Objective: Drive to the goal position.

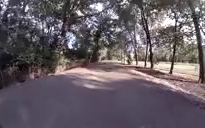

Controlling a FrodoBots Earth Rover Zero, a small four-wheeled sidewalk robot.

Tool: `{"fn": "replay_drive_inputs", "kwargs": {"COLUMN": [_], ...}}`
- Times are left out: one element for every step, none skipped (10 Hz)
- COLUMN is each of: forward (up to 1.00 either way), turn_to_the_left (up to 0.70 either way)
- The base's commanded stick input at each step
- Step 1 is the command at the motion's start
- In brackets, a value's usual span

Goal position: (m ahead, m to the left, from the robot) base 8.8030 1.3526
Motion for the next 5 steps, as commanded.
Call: {"fn": "replay_drive_inputs", "kwargs": {"forward": [0.7,0.7,0.7,0.7,0.7], "turn_to_the_left": [0.0,0.0,0.0,0.0,0.0]}}
